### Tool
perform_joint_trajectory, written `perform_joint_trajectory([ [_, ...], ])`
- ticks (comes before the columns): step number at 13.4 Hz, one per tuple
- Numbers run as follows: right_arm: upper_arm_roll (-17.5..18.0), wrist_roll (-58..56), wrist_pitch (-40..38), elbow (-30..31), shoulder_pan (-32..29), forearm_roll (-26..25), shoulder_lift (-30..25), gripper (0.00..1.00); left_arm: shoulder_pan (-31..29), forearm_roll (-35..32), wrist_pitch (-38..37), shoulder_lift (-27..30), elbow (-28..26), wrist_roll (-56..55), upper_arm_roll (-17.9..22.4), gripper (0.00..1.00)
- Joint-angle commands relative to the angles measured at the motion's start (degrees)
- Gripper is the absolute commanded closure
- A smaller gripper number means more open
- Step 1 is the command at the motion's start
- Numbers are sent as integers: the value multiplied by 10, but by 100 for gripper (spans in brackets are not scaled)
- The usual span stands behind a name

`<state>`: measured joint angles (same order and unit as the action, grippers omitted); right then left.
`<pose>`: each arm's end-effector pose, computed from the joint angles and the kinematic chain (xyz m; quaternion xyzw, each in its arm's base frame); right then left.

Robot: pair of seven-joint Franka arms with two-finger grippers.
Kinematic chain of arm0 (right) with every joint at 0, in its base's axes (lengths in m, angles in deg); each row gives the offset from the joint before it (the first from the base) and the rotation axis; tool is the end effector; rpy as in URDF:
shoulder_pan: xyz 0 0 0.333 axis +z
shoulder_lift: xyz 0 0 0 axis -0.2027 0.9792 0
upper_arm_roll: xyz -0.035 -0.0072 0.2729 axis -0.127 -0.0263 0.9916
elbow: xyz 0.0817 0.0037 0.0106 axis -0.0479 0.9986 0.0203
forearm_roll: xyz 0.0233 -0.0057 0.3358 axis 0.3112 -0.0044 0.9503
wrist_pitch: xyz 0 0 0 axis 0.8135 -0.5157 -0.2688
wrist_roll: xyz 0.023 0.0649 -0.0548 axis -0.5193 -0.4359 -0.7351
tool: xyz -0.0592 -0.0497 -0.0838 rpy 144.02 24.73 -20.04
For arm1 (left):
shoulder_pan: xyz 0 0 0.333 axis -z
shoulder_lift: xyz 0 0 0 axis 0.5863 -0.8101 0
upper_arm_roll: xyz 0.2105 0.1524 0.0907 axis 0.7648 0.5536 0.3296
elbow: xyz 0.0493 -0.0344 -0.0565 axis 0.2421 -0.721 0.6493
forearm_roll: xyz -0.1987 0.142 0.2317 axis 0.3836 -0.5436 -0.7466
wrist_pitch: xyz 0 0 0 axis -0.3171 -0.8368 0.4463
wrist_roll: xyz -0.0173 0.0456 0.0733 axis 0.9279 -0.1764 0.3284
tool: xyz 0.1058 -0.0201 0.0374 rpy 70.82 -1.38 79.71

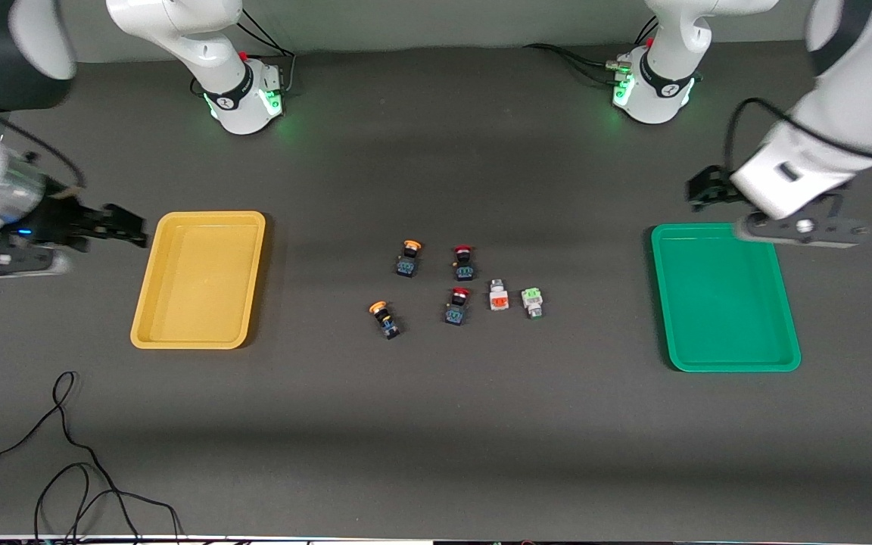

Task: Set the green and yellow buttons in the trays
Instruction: 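Reach the right gripper and the left gripper toward the buttons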

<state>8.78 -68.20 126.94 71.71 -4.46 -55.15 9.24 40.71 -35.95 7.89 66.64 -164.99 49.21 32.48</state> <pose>0.5044 0.0635 0.5179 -0.9997 0.0016 0.0260 0.0040 0.4868 -0.1329 0.5380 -0.9969 0.0407 0.0661 0.0148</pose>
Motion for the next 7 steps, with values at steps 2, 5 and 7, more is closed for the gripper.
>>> perform_joint_trajectory([
  [2,-3,181,64,38,124,-6,2,0,18,18,92,-83,19,-141,-52,0],
  [5,-3,290,106,38,199,-6,32,0,47,13,167,-143,1,-155,-53,0],
  [7,-3,391,144,38,254,-6,58,0,53,16,226,-168,-31,-165,-53,0],
])
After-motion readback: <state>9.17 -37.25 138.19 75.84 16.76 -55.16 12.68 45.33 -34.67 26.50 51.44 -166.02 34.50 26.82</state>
